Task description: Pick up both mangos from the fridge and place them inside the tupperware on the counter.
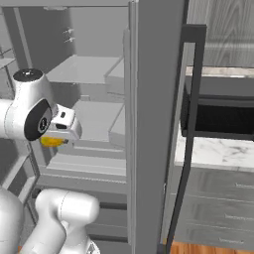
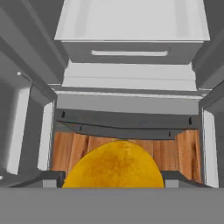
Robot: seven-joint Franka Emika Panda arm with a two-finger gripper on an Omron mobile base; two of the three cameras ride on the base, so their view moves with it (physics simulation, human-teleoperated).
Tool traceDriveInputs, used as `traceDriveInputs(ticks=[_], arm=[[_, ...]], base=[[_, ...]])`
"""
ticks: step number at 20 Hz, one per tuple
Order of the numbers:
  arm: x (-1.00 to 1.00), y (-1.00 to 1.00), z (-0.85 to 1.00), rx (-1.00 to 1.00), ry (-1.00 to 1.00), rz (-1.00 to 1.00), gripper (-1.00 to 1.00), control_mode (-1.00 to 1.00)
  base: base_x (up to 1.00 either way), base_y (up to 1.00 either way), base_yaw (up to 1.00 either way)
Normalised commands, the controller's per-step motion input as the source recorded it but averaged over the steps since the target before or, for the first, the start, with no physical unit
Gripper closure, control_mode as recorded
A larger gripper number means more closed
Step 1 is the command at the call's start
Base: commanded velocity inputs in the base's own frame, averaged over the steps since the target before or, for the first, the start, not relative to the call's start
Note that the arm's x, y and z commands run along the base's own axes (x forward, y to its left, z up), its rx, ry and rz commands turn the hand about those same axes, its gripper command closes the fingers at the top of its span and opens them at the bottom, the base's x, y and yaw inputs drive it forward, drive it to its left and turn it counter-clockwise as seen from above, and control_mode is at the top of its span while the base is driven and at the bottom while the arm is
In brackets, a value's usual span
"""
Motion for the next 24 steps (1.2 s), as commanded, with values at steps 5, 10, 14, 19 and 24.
traceDriveInputs(ticks=[5, 10, 14, 19, 24], arm=[[0.00, 0.00, 0.00, 0.00, 0.00, 0.00, 1.00, 1.00], [0.00, 0.00, 0.00, 0.00, 0.00, 0.00, 1.00, 1.00], [0.00, 0.00, 0.00, 0.00, 0.00, 0.00, 1.00, 1.00], [0.00, 0.00, 0.00, 0.00, 0.00, 0.00, 1.00, 1.00], [0.00, 0.00, 0.00, 0.00, 0.00, 0.00, 1.00, 1.00]], base=[[-1.00, -0.28, 0.00], [-1.00, -0.76, -0.02], [-0.82, -1.00, -0.07], [-0.27, -1.00, -0.12], [0.00, -1.00, -0.11]])
